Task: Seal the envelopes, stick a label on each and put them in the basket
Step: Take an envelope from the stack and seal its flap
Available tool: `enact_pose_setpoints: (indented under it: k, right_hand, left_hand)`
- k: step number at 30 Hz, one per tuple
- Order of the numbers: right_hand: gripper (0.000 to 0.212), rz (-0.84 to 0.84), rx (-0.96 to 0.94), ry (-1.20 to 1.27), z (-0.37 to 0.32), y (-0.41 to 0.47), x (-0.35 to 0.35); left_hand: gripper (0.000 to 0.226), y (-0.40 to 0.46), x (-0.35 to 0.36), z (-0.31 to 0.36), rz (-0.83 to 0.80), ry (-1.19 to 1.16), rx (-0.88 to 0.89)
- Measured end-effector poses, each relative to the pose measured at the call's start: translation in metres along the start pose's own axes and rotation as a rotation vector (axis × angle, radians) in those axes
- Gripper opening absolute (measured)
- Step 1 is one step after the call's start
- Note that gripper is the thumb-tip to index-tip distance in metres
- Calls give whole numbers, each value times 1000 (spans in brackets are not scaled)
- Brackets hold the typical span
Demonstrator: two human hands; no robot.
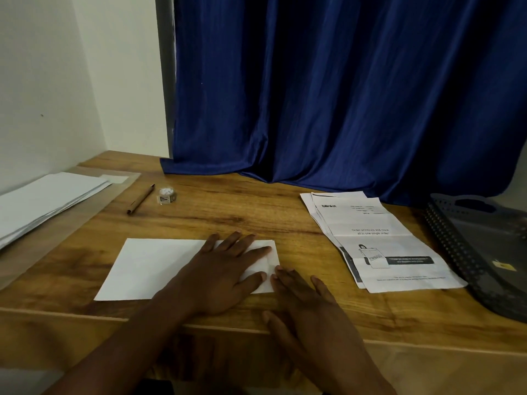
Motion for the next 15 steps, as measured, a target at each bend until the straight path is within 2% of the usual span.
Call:
enact_pose_setpoints:
  k: [5,8,10,13,15]
  right_hand:
    - [86,45,64,94,3,0,-2]
    - [99,-6,78,230,9,6,-2]
    - [103,-52,23,223,6,11,-3]
    - [106,-93,-57,110,0,14,-2]
    - [109,-96,-77,61,-2,12,-2]
  left_hand:
    - [63,0,-1,0,-42,-11,-16]
    - [66,-1,-2,1,-85,-39,-39]
    - [69,-2,-3,2,-106,-68,-49]
    - [74,-6,-14,9,-52,-230,-32]
    - [62,-15,-30,13,64,-431,0]
Point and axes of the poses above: each hand's wrist, its own y-axis towards the middle knuckle, its own x-axis out of the palm, z = x × y, the point moved 7 cm from there along y, towards the middle knuckle, and after that the axes turned 13 degrees about -y, right-handed, at the moved point
